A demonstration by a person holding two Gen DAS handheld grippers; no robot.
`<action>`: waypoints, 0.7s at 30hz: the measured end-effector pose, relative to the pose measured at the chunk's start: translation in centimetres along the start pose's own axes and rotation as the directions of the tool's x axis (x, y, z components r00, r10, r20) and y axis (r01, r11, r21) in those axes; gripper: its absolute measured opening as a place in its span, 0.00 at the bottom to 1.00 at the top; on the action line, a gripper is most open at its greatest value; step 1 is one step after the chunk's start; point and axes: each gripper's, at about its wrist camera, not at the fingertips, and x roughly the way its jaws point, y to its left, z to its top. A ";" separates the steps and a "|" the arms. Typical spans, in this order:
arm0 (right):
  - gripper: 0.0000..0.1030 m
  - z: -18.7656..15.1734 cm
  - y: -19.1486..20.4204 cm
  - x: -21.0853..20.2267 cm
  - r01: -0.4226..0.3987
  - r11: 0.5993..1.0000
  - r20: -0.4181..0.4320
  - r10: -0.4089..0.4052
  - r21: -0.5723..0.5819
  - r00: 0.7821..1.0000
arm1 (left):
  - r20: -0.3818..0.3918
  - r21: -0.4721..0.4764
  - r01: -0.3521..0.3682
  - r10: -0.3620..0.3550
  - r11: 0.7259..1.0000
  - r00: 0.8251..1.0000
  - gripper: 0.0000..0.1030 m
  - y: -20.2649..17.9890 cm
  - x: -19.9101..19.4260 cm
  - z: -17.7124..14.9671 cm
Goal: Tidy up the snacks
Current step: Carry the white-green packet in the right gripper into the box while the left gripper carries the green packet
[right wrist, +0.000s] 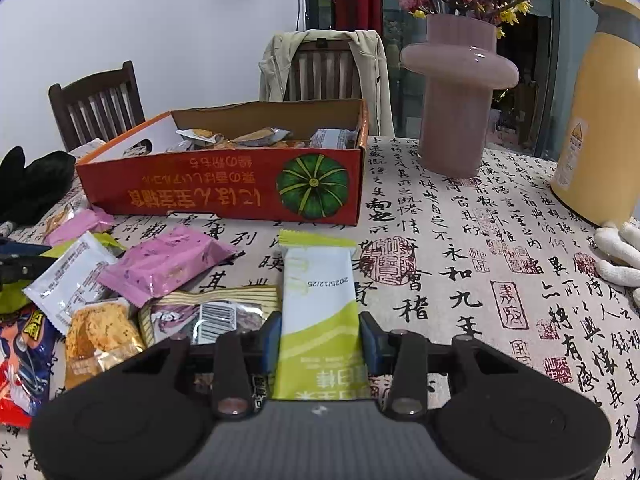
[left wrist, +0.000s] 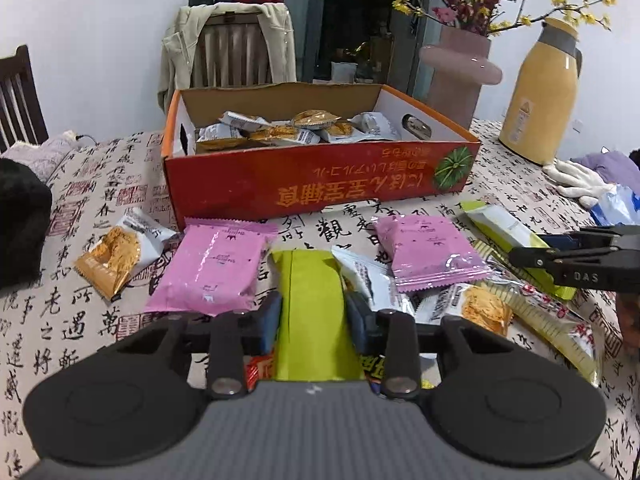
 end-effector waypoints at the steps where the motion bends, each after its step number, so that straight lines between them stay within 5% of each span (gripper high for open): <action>1: 0.38 0.0 0.1 0.0 0.003 1.000 0.001 -0.003 -0.007 1.000 | 0.005 -0.022 0.004 -0.004 1.000 1.000 0.35 0.3 0.1 0.0; 6: 0.35 -0.1 0.5 -0.3 0.016 0.999 0.008 -0.015 -0.036 1.000 | 0.042 -0.069 -0.052 0.055 0.996 0.998 0.32 0.0 -2.0 -0.3; 13: 0.35 0.4 1.5 -3.6 0.023 0.999 0.081 -0.020 -0.042 0.997 | 0.124 -0.156 -0.114 0.134 0.981 0.983 0.32 1.0 -10.7 -3.5; 21: 0.35 -3.9 6.0 -12.6 -0.016 0.993 0.138 0.032 -0.115 0.990 | 0.257 -0.239 -0.076 0.138 0.968 0.956 0.32 -0.4 -19.8 -8.4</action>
